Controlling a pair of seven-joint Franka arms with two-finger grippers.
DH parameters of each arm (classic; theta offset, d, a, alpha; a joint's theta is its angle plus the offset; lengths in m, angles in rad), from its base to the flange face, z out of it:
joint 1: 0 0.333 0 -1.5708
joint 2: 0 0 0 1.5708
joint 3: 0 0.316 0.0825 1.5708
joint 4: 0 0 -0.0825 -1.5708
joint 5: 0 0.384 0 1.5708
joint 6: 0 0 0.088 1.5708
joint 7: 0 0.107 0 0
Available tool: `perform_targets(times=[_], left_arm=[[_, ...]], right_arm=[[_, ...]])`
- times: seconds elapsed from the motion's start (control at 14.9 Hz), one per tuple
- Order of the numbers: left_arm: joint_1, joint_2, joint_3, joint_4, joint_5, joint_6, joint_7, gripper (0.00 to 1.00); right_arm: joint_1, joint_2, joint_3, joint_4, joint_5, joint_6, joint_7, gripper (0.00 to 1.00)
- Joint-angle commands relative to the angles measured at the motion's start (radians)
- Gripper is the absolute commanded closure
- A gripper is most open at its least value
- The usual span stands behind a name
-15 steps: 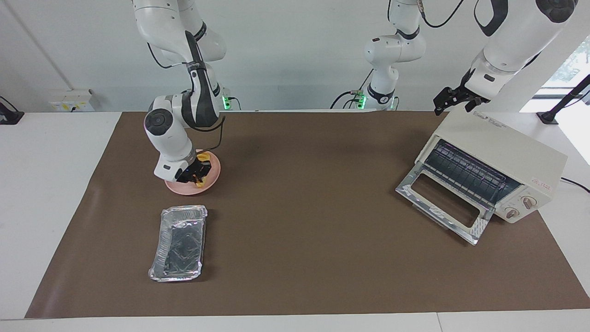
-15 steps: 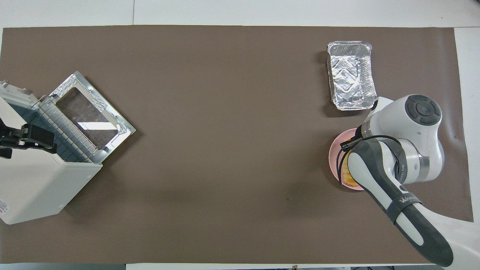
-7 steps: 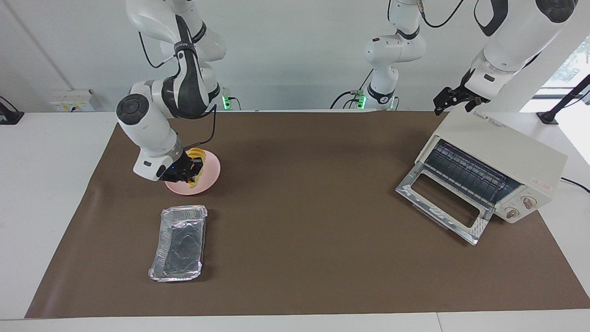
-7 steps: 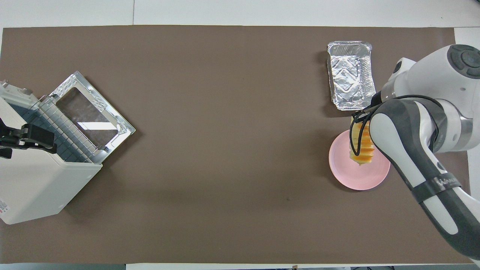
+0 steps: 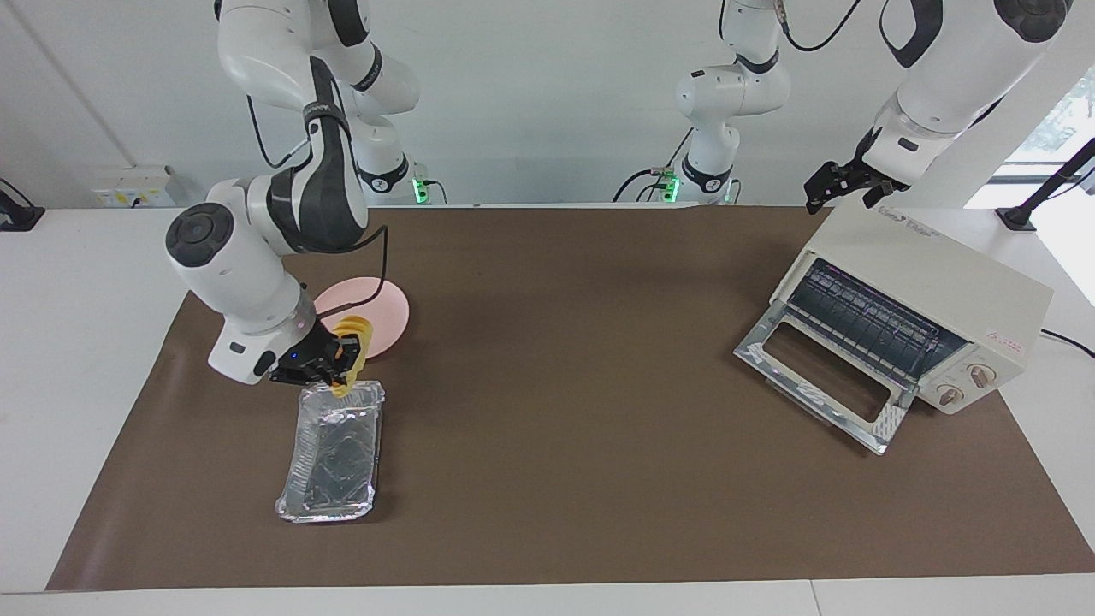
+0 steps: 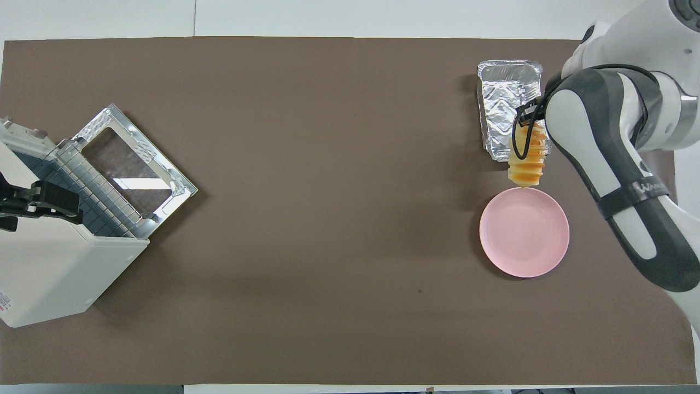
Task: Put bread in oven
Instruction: 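Lift the bread and carry it over the foil tray, then lower the bread into the foil tray and open the right gripper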
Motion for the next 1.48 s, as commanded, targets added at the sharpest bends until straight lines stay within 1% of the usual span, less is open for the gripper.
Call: perform_targets(times=[0.0,0.2,0.27,0.34,0.47,0.67,0.94,1.21,1.27,1.34,1.41], left_arm=[[0.012,-0.022,-0.001,-0.019,-0.02,0.017,0.005,0.0],[0.012,-0.022,-0.001,-0.019,-0.02,0.017,0.005,0.0],[0.012,-0.022,-0.001,-0.019,-0.02,0.017,0.005,0.0],[0.012,-0.022,-0.001,-0.019,-0.02,0.017,0.005,0.0],[0.012,-0.022,-0.001,-0.019,-0.02,0.017,0.005,0.0],[0.012,-0.02,-0.001,-0.019,-0.02,0.017,0.005,0.0],[0.012,-0.022,-0.001,-0.017,-0.02,0.017,0.005,0.0],[0.012,-0.02,-0.001,-0.019,-0.02,0.017,0.005,0.0],[0.012,-0.022,-0.001,-0.019,-0.02,0.017,0.005,0.0],[0.012,-0.022,-0.001,-0.019,-0.02,0.017,0.005,0.0],[0.012,-0.022,-0.001,-0.019,-0.02,0.017,0.005,0.0]], right_arm=[[-0.01,0.14,0.002,0.21,0.008,-0.063,0.03,1.0],[-0.017,0.241,0.001,0.353,0.011,-0.069,0.03,1.0],[-0.019,0.263,-0.001,0.382,0.011,-0.072,0.03,1.0],[-0.019,0.272,-0.005,0.39,0.011,-0.067,0.03,1.0],[-0.017,0.28,-0.005,0.384,0.01,-0.049,0.03,1.0],[-0.028,0.324,-0.005,0.382,0.005,0.008,0.028,1.0],[-0.03,0.35,-0.005,0.37,-0.001,0.063,0.025,1.0],[-0.024,0.355,-0.005,0.361,0.013,0.1,0.028,1.0],[-0.024,0.352,-0.002,0.353,0.021,0.139,0.028,1.0],[-0.027,0.349,0.001,0.346,0.024,0.158,0.028,0.92],[-0.025,0.346,0.001,0.341,0.042,0.157,0.03,0.07]])
